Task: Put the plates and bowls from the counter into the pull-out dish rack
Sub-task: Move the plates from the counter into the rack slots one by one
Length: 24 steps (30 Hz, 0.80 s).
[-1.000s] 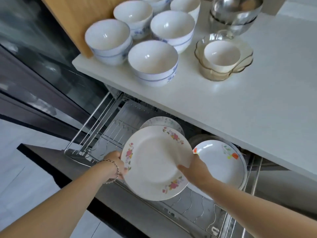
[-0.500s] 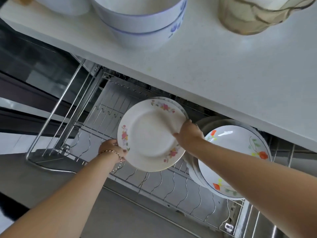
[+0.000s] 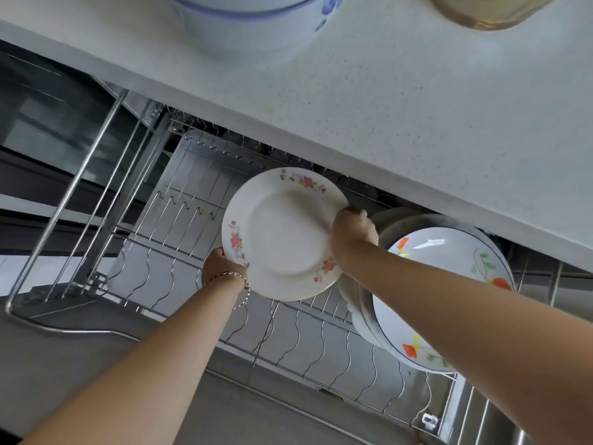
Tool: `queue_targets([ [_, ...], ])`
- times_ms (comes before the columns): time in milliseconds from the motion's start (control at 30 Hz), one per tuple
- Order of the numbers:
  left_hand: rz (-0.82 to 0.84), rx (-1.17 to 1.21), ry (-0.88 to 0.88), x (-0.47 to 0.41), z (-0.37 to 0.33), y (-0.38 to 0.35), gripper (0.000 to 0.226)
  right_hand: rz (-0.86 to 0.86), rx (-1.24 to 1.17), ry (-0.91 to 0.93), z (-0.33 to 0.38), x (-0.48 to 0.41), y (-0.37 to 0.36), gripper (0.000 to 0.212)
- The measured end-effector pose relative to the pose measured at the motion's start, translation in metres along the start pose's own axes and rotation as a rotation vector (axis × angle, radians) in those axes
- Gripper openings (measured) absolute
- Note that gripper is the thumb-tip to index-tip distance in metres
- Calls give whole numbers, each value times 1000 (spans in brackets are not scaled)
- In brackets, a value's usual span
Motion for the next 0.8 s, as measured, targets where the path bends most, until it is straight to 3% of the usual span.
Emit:
queue_targets([
  [167, 37, 25, -13, 7, -4, -8, 42, -10, 16, -7, -4, 0, 3, 41],
  [300, 118, 326, 99, 11, -4, -19, 65, -16, -28, -11, -6, -2, 4, 37],
  [400, 196, 367, 117, 19, -4, -20, 81, -20, -22, 4, -5, 2, 2, 39],
  [500, 221, 47, 59, 34, -9, -14, 68, -39, 21, 74, -6, 11, 4, 38],
  [600, 142, -296, -84, 58, -31, 5, 55, -36, 65, 178, -9, 33, 11, 33],
  [700, 206, -416, -321, 90, -63, 17, 44, 46, 77, 244, -20, 62, 19, 31],
  [800, 266, -474, -447, 136, -97, 32, 34, 146, 53, 292, -39, 99, 42, 31],
])
Point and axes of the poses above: each hand's wrist, its own x-axis away from the middle knuckle, its own y-axis out of the back of the hand, z = x × y, the point moved 6 cm from there along -x, towards the middle knuckle, and after that the axes turned 5 degrees about -y, right-handed, at the moved point
